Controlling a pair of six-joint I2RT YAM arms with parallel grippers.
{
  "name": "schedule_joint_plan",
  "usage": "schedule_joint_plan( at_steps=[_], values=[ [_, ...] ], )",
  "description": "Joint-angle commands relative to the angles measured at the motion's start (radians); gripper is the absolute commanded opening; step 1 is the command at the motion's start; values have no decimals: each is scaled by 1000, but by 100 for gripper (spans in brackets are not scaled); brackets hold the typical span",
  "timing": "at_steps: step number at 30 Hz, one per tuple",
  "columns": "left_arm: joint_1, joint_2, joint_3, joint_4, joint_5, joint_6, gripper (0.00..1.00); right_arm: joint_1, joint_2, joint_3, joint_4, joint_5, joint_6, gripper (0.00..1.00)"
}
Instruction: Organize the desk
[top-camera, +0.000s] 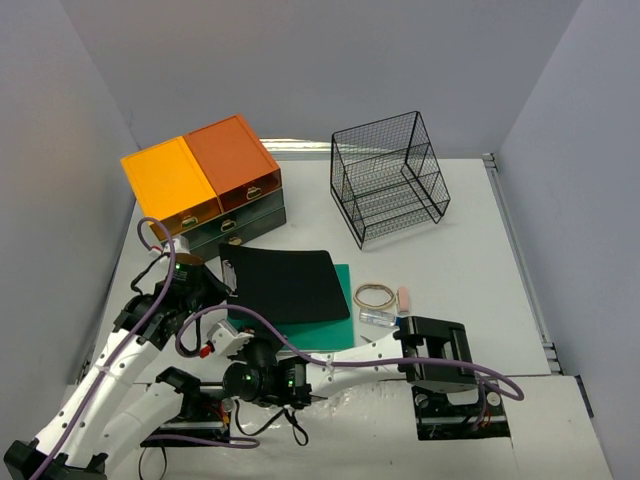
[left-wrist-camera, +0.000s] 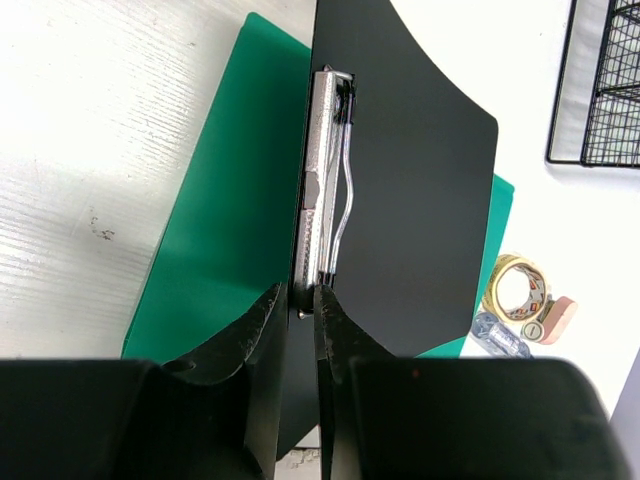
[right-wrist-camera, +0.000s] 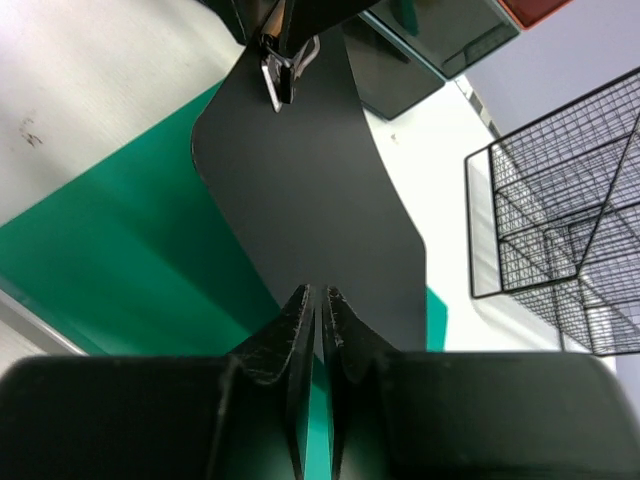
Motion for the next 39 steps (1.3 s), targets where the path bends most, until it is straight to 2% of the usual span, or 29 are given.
schedule_joint_plan(
  at_steps=[1,2,3,7,9,16,25,28,29,31,33,34,39],
  values=[
    [1,-1,73,36,12,20,0,-7,-40,58,-12,42,44,0],
    [1,0,77,38,13,21,0,-7,-48,57,-23,42,52,0],
    [2,1,80,40,15,23,4,-7,-59,58,-31,44,63,0],
    [2,13,113,38,20,38,37,-4,-94,53,-65,52,87,0],
    [1,22,126,34,21,40,50,-4,-107,50,-74,59,88,0],
    [1,24,165,-2,9,29,58,-5,-143,59,-104,63,98,0],
    [3,74,128,-45,-23,-3,59,-32,-193,81,-190,2,176,0],
    [4,71,64,-24,-28,-37,59,-52,-216,96,-248,-44,239,23],
    [5,67,29,-4,-20,-54,59,-69,-229,111,-284,-93,283,38],
    [5,63,-13,31,-13,-73,59,-122,-255,119,-332,-144,384,51],
    [7,70,-62,68,-7,-86,59,-271,-313,112,-432,-270,590,59],
    [7,77,-68,70,-11,-86,59,-324,-333,101,-460,-307,645,59],
    [13,114,-101,93,-18,-71,59,-566,-302,127,-571,-462,746,60]
  ],
)
